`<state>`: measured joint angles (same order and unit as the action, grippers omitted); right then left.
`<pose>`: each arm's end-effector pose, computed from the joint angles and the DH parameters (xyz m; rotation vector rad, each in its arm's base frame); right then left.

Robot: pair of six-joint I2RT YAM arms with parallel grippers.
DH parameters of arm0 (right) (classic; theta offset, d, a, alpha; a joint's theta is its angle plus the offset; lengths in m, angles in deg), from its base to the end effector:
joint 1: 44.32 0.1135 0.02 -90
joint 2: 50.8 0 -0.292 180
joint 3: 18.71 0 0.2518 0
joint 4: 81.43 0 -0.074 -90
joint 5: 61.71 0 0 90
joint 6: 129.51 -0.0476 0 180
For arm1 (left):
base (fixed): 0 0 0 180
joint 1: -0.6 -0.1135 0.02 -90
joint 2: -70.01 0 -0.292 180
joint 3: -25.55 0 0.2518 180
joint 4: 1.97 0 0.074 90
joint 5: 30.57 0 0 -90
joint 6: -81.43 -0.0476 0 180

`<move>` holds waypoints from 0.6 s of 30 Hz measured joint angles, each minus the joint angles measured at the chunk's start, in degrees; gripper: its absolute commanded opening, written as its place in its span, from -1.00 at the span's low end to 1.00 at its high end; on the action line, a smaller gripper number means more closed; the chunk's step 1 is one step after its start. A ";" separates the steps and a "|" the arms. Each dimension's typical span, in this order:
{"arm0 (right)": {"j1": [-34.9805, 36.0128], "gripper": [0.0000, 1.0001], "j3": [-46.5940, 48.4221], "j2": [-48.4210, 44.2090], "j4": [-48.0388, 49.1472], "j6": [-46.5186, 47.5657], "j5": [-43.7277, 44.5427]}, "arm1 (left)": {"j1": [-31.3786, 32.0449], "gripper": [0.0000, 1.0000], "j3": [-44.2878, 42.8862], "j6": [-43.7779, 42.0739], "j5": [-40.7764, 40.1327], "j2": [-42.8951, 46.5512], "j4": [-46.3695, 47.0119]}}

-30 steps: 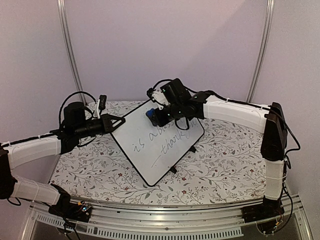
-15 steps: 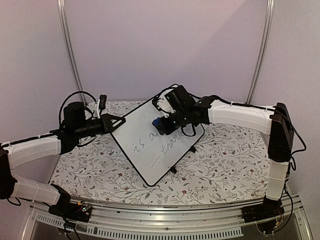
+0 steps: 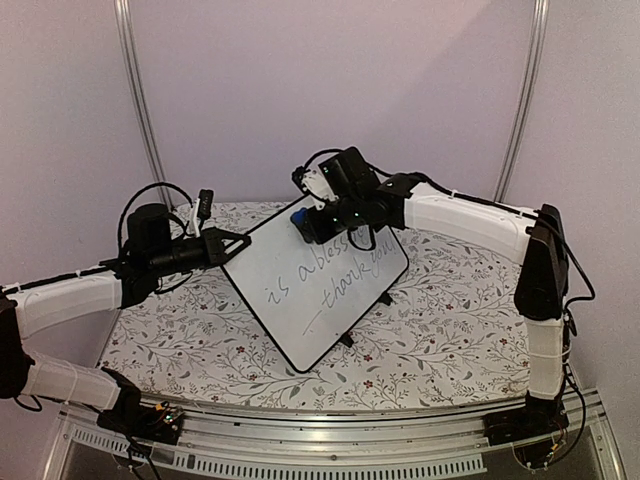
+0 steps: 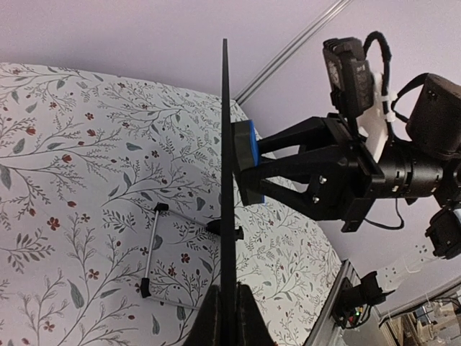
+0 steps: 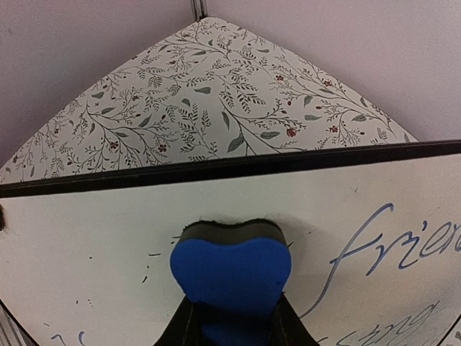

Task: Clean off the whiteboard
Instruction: Erase the whiteboard on the whiteboard stand.

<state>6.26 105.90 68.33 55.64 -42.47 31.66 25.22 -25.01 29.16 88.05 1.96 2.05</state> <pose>0.3255 0.3916 0.3187 -0.8824 2.0810 0.4432 0.2301 -0.1305 0.2817 0.1640 1.9445 -1.1987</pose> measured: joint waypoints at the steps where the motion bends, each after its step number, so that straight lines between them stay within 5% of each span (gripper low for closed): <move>1: -0.07 -1.00 -0.04 0.00 0.00 0.00 0.00 | 0.00 -1.00 0.00 0.00 0.00 0.02 0.00; 11: -1.57 -1.00 -11.26 -4.28 3.08 -0.02 0.52 | 0.00 -1.00 0.00 0.02 -0.46 0.11 -0.46; 18: -1.70 -1.00 -10.01 -4.22 1.66 -0.02 0.35 | 0.00 -1.00 0.00 0.02 -0.31 0.15 -0.37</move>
<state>4.56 95.89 64.11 57.30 -42.49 32.01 25.22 -25.01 29.18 87.75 2.11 1.68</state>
